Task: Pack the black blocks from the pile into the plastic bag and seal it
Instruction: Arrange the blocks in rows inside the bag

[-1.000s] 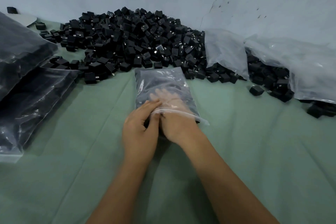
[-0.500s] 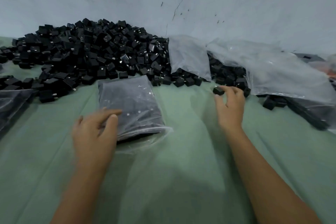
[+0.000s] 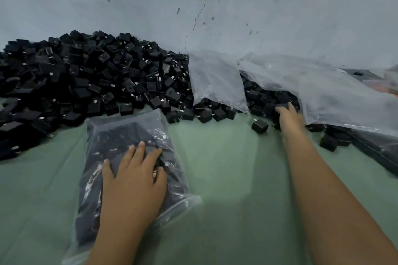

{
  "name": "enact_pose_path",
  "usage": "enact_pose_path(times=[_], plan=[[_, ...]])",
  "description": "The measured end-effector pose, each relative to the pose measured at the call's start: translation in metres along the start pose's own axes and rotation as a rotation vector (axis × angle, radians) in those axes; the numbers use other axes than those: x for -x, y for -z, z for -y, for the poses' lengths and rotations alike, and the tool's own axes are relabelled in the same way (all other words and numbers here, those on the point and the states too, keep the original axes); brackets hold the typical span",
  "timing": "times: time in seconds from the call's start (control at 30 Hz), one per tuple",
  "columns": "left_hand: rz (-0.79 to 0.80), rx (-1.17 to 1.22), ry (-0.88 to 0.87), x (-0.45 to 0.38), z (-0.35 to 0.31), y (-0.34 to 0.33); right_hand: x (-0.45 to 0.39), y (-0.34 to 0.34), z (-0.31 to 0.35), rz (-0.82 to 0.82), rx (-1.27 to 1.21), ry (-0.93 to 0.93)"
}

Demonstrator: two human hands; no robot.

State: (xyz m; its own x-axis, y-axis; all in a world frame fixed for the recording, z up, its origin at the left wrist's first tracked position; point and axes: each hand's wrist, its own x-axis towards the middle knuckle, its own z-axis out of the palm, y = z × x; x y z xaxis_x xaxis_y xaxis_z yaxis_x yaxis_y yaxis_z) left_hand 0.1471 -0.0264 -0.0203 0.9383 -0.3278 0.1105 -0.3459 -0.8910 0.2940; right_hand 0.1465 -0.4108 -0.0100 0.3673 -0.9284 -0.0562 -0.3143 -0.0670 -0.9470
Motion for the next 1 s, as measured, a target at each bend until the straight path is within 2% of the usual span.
enact_pose_path(times=[0.13,0.23,0.3,0.37,0.4,0.47,0.57,0.63,0.7,0.77,0.83,1.0], plan=[[0.001,0.01,0.021,0.001,-0.003,0.002,0.01,-0.029,0.009,-0.04,0.034,0.073],[0.005,0.025,0.027,0.001,-0.005,0.002,0.04,-0.055,0.012,0.107,0.006,0.215],[0.008,0.021,0.02,0.001,-0.004,0.001,0.065,-0.067,0.006,0.276,0.141,0.356],[0.005,0.023,0.013,0.0,-0.003,0.002,0.085,-0.065,-0.003,0.405,0.178,0.4],[0.004,0.022,0.009,0.0,-0.002,0.002,0.09,-0.057,-0.008,0.412,0.143,0.411],[0.004,0.019,-0.001,0.0,-0.001,0.003,0.087,-0.028,-0.015,0.255,0.073,0.393],[0.001,0.022,-0.011,0.001,-0.001,0.003,0.065,0.03,-0.024,-0.183,0.211,0.312],[-0.001,0.023,-0.014,0.001,-0.002,0.003,0.051,0.069,-0.033,-0.448,0.259,0.202],[-0.006,0.016,-0.015,0.0,-0.002,0.003,0.038,0.1,-0.041,-0.572,0.268,0.027],[-0.009,0.014,-0.015,0.0,-0.003,0.002,0.022,0.116,-0.047,-0.477,0.341,-0.122],[-0.012,0.019,-0.011,0.0,-0.004,0.002,0.012,0.111,-0.043,-0.266,0.464,-0.12],[-0.025,0.021,-0.005,0.0,-0.005,0.0,0.044,0.008,-0.011,0.191,0.652,0.212]])
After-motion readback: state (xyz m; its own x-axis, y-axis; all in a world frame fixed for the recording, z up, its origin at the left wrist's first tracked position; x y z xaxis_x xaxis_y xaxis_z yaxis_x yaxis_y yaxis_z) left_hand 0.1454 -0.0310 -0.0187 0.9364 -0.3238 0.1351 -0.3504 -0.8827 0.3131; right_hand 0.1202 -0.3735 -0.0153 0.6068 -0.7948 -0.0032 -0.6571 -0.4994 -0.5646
